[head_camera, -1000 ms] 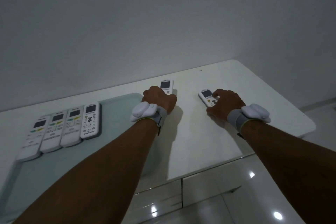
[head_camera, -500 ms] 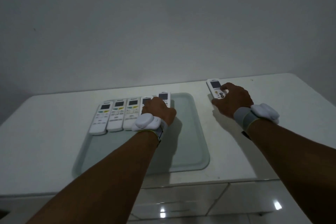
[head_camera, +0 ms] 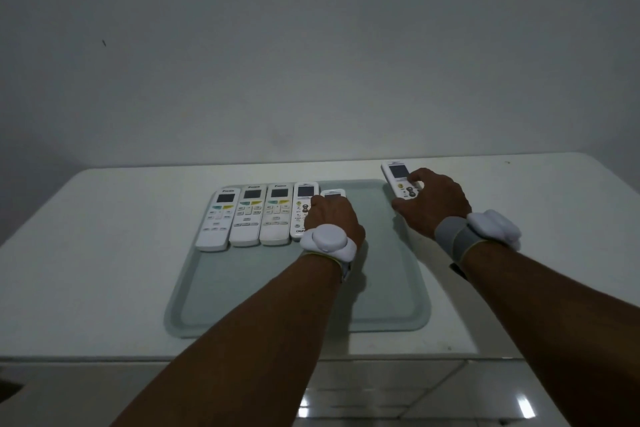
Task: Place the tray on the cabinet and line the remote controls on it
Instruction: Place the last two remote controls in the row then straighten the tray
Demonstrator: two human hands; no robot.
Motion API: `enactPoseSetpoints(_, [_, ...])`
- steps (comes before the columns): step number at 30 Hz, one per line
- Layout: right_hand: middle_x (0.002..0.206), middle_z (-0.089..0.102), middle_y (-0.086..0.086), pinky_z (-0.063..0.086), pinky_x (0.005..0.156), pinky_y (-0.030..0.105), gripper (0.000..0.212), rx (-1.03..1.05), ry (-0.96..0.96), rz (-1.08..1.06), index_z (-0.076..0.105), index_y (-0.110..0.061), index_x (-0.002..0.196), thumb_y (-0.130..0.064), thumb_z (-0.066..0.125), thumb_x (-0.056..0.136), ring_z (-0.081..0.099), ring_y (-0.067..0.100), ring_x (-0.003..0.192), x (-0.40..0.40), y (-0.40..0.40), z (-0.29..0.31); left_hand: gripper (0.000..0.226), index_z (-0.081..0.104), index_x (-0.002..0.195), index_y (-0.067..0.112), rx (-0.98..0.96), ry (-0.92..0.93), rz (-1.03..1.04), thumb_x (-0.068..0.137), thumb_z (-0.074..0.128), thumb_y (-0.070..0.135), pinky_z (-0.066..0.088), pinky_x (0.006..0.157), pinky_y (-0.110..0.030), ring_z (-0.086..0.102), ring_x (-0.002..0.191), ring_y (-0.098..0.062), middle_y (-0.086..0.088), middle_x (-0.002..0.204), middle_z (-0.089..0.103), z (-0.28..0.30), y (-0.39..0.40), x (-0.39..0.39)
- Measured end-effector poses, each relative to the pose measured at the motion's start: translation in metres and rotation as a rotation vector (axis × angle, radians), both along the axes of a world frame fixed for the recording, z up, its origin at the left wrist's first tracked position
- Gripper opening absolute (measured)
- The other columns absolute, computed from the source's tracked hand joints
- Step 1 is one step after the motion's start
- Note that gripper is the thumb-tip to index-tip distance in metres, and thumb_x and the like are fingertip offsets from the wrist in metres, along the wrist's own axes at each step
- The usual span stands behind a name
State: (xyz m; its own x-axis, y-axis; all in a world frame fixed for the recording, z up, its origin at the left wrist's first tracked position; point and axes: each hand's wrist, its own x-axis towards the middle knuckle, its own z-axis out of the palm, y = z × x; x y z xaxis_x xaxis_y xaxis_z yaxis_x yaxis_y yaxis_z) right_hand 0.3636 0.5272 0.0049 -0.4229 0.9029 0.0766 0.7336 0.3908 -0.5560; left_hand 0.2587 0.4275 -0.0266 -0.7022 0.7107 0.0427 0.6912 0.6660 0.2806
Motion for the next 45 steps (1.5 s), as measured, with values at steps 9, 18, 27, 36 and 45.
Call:
enactPoseSetpoints(9, [0.123,0.062,0.01,0.046,0.09,0.033,0.048,-0.041,-0.07,0.05,0.059,-0.024,0.117,-0.034,0.07,0.071,0.056,0.03,0.114,-0.006,-0.008,-0.012,0.041,0.058,0.112,0.003,0.038,-0.045,-0.004,0.086,0.06,0.035,0.049,0.085,-0.037,0.059,0.107,-0.033,-0.02,0.117,0.06,0.005,0.011,-0.016])
enactPoseSetpoints(18, [0.127,0.06,0.008,0.044,0.093,0.032,0.047,-0.088,-0.168,0.102,0.059,-0.024,0.116,-0.038,0.067,0.072,0.055,0.028,0.117,-0.034,-0.027,-0.03,0.025,0.066,0.093,0.003,0.131,0.005,0.12,0.081,0.05,0.017,0.042,0.069,-0.031,0.061,0.092,-0.038,-0.02,0.109,0.058,0.018,-0.025,-0.063])
enactPoseSetpoints(27, [0.134,0.058,0.011,0.038,0.103,0.034,0.043,-0.04,-0.17,0.155,0.057,-0.015,0.128,-0.031,0.052,0.089,0.05,0.031,0.125,-0.057,-0.034,-0.037,0.025,0.068,0.101,0.01,0.138,0.039,0.182,0.083,0.054,0.02,0.048,0.08,-0.033,0.061,0.098,-0.034,-0.017,0.112,0.058,0.012,-0.073,-0.106])
enactPoseSetpoints(36, [0.132,0.06,0.014,0.039,0.1,0.033,0.04,0.006,-0.176,0.169,0.059,-0.012,0.127,-0.029,0.049,0.091,0.053,0.032,0.121,-0.063,-0.034,-0.035,0.026,0.067,0.105,0.011,0.149,-0.035,0.174,0.083,0.055,0.019,0.046,0.086,-0.036,0.057,0.105,-0.036,-0.017,0.118,0.055,0.014,-0.097,-0.114])
enactPoseSetpoints(45, [0.13,0.046,0.021,0.039,0.097,0.044,0.045,0.003,-0.149,-0.091,0.052,-0.018,0.129,-0.027,0.054,0.084,0.041,0.038,0.124,-0.034,-0.031,-0.028,0.037,0.058,0.118,0.006,0.052,-0.036,0.298,0.083,0.058,0.017,0.042,0.096,-0.04,0.051,0.114,-0.039,-0.023,0.125,0.05,0.019,-0.146,-0.144])
